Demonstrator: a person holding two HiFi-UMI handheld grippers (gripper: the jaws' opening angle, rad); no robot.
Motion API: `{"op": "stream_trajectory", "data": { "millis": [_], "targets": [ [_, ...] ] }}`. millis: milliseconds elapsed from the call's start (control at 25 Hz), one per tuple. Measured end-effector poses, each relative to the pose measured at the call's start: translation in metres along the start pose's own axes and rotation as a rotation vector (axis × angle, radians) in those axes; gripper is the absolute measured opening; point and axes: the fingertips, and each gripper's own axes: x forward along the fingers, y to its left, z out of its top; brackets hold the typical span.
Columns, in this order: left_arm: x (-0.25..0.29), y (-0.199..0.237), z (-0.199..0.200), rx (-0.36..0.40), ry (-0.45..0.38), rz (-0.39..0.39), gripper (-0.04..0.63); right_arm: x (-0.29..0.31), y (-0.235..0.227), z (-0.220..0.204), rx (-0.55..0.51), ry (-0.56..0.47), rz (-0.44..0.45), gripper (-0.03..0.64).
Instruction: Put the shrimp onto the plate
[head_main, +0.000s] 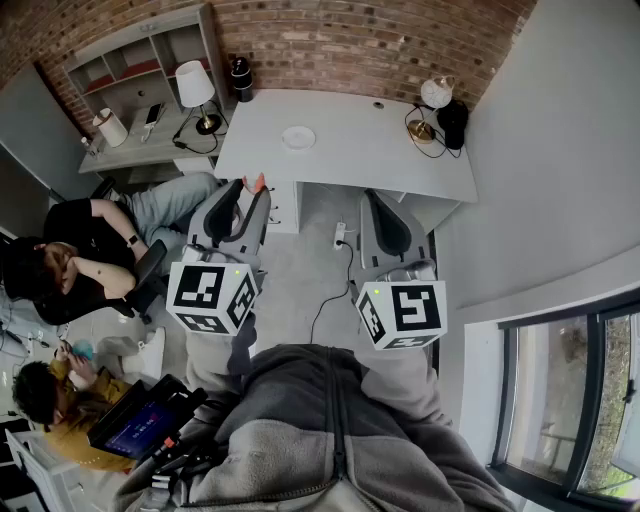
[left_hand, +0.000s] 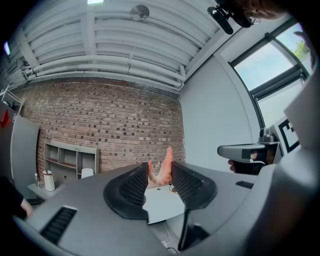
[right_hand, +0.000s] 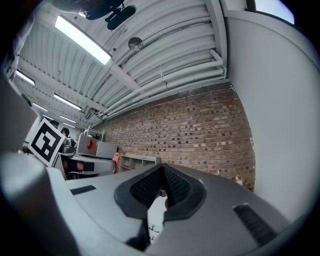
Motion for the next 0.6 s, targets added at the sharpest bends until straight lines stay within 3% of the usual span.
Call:
{"op": "stream_trajectory", "data": {
  "millis": [600],
  "targets": [
    [0.014,-0.007,-0.005,0.004,0.009,0.021,0.153,0.007,-0.008,-0.011,-0.024,0.012,0.038,0.0]
  ]
}}
